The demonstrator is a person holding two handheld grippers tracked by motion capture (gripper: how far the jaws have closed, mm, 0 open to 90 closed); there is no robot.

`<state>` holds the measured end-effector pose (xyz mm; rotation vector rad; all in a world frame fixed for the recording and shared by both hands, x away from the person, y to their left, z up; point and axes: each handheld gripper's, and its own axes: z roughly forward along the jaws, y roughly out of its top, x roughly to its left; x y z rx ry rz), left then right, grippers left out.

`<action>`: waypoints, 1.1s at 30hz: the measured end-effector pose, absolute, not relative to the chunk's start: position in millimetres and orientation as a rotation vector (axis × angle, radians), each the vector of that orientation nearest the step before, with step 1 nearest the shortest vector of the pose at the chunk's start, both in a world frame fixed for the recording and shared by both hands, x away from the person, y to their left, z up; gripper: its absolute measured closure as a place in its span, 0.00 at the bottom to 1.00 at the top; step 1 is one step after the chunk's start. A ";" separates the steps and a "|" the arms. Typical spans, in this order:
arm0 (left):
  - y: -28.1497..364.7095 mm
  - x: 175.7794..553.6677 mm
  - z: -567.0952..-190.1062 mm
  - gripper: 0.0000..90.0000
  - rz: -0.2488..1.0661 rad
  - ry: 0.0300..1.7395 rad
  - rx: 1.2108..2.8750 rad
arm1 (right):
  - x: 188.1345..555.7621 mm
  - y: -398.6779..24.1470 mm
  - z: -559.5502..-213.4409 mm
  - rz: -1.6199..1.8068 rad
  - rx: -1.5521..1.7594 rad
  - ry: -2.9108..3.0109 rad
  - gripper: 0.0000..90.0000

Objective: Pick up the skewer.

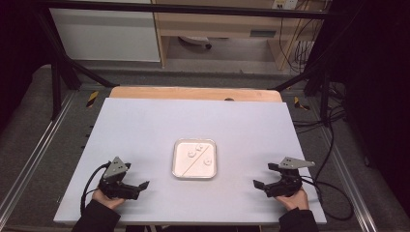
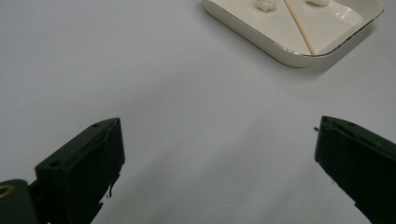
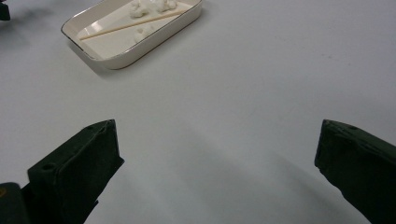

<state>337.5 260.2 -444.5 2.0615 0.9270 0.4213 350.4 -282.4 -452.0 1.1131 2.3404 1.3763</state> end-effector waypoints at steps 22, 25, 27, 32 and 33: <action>257.6 338.8 -441.5 0.02 0.419 0.919 2.062 | 350.2 -281.5 -452.3 1.381 1.110 2.334 0.01; 257.0 339.5 -440.5 0.02 0.419 0.915 2.062 | 350.2 -281.4 -452.3 1.380 1.108 2.333 0.01; 256.0 339.9 -439.6 0.02 0.418 0.913 2.062 | 350.2 -281.5 -452.3 1.381 1.107 2.332 0.01; 253.6 340.7 -437.7 0.03 0.420 0.914 2.063 | 350.1 -281.9 -451.9 1.383 1.103 2.332 0.01; 253.2 340.8 -437.5 0.03 0.419 0.912 2.062 | 350.0 -281.8 -451.8 1.383 1.103 2.332 0.01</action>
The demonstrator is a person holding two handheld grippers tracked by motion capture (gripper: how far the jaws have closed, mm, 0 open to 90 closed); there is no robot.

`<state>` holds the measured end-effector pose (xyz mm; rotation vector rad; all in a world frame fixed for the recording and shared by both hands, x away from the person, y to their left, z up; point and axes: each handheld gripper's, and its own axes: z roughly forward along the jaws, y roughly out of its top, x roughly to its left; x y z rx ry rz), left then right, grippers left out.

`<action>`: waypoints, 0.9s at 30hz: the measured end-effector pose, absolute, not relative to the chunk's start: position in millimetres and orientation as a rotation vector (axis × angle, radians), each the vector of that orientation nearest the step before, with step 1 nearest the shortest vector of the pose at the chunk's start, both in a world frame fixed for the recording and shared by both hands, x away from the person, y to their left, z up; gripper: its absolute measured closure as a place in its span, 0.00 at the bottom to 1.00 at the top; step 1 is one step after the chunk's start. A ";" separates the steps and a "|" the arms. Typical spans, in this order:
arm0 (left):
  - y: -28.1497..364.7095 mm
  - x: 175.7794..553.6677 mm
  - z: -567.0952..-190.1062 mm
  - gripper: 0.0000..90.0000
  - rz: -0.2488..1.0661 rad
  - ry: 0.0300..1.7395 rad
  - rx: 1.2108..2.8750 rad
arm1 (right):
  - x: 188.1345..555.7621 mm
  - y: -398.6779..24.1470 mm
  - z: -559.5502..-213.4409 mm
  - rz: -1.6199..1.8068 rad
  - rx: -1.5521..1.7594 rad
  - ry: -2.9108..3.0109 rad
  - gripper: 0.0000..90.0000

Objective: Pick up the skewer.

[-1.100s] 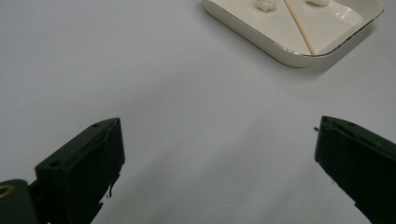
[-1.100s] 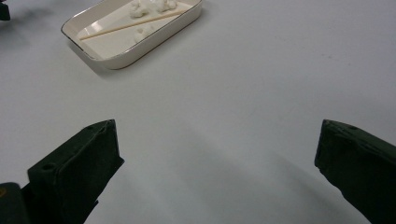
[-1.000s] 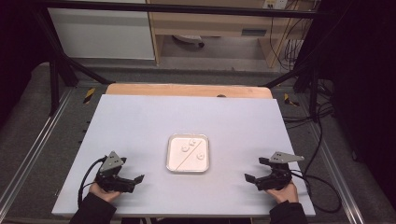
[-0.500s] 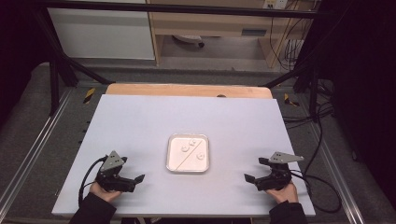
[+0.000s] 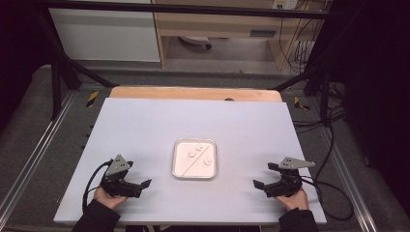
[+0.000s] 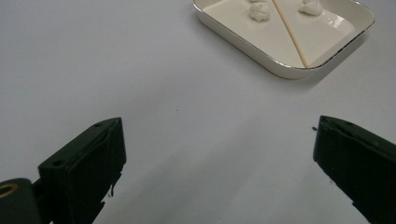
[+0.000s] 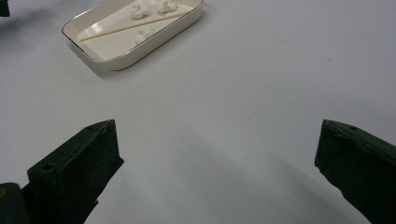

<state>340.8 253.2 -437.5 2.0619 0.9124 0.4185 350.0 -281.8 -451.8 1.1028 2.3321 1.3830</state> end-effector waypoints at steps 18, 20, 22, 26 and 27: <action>240.5 344.9 -422.1 0.03 0.415 0.929 2.040 | 350.0 -280.8 -452.4 1.376 1.099 2.339 0.01; 238.0 345.3 -419.7 0.03 0.416 0.933 2.040 | 350.0 -281.2 -452.2 1.375 1.097 2.338 0.01; 235.1 345.7 -417.5 0.03 0.422 0.935 2.045 | 350.0 -281.3 -452.0 1.378 1.095 2.335 0.01; 228.4 346.9 -413.5 0.03 0.426 0.930 2.050 | 350.0 -281.3 -452.1 1.375 1.096 2.336 0.01; 226.3 347.1 -412.7 0.03 0.425 0.928 2.052 | 350.0 -281.3 -452.1 1.375 1.097 2.336 0.01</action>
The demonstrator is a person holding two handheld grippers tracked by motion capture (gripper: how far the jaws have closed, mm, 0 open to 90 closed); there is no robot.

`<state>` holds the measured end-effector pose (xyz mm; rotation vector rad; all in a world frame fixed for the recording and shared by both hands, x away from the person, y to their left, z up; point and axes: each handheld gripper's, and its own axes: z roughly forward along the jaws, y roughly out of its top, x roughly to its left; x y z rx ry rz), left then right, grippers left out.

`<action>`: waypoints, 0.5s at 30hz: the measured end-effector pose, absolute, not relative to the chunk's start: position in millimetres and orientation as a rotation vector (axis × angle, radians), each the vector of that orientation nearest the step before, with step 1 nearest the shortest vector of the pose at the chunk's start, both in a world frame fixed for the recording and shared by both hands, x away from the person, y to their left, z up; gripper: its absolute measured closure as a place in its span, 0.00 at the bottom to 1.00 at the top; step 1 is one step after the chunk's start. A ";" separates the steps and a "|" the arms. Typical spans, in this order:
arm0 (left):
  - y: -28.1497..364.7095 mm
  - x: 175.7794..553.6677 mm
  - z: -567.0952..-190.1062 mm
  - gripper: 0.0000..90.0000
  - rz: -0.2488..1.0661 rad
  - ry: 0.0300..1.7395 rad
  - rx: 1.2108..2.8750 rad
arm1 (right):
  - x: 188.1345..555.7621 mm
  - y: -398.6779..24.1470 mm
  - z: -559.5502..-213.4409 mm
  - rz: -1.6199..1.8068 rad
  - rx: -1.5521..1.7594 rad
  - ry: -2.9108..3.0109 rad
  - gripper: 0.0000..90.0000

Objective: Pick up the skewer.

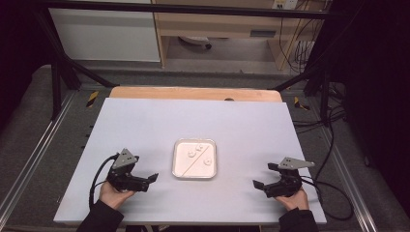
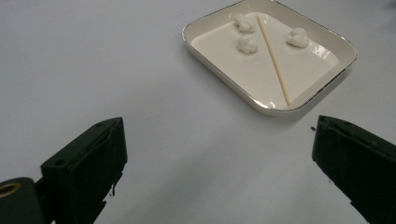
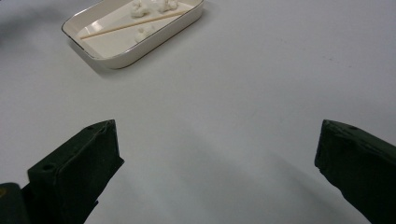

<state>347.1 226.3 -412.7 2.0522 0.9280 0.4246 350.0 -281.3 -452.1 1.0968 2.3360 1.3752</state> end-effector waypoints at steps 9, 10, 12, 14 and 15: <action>204.2 353.2 -408.9 0.03 0.431 0.905 2.088 | 349.9 -281.2 -452.1 1.372 1.098 2.339 0.01; 201.3 353.7 -408.5 0.03 0.432 0.903 2.091 | 349.8 -281.1 -452.0 1.374 1.101 2.339 0.01; 195.5 355.1 -408.0 0.03 0.434 0.898 2.092 | 349.9 -281.2 -452.2 1.371 1.100 2.341 0.01; 190.0 357.2 -407.3 0.04 0.432 0.891 2.100 | 349.9 -281.1 -452.3 1.370 1.100 2.342 0.01; 187.1 358.1 -406.9 0.04 0.433 0.888 2.103 | 350.0 -281.1 -452.3 1.369 1.099 2.343 0.01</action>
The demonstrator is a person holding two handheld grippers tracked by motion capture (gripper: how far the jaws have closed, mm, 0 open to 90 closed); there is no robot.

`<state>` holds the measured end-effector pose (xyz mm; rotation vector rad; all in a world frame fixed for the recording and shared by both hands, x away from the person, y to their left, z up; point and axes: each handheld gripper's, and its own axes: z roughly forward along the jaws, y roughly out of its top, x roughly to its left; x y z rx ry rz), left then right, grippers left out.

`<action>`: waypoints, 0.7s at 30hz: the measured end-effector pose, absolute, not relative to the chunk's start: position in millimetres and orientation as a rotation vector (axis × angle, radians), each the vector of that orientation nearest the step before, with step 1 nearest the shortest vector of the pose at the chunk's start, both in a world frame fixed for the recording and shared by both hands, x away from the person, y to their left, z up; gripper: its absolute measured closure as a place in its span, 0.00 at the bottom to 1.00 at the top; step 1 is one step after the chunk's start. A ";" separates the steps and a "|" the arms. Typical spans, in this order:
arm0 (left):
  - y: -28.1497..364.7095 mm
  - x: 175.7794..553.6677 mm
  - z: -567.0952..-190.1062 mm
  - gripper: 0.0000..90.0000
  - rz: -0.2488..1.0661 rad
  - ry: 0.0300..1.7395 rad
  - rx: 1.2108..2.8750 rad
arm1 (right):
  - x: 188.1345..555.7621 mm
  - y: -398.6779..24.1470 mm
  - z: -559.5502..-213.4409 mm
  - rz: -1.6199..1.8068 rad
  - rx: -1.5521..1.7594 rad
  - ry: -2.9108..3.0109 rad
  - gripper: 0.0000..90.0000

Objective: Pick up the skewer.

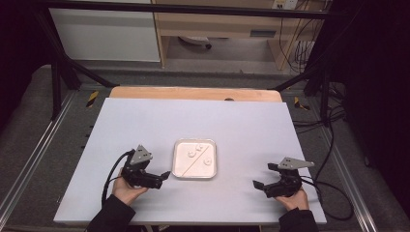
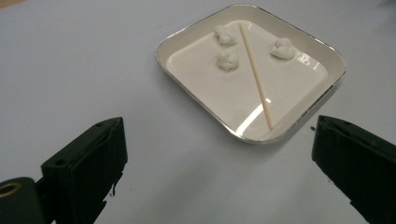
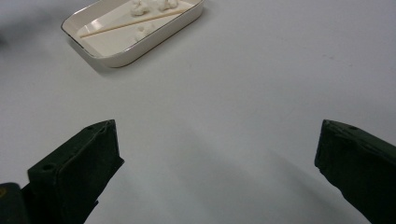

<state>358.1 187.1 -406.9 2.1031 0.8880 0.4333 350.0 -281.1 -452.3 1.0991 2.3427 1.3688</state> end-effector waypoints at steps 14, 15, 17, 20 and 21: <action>145.7 369.2 -412.7 0.06 0.426 0.845 2.169 | 350.0 -280.6 -452.7 1.366 1.097 2.349 0.01; 142.7 369.9 -413.3 0.06 0.426 0.842 2.175 | 350.0 -280.5 -452.7 1.366 1.097 2.349 0.01; 137.2 371.3 -414.4 0.06 0.423 0.839 2.185 | 350.0 -280.5 -452.7 1.365 1.097 2.350 0.01; 129.4 373.1 -415.6 0.07 0.427 0.834 2.197 | 349.9 -280.5 -452.7 1.367 1.097 2.349 0.01; 127.0 373.7 -416.1 0.08 0.429 0.832 2.203 | 349.8 -280.4 -452.7 1.367 1.099 2.350 0.01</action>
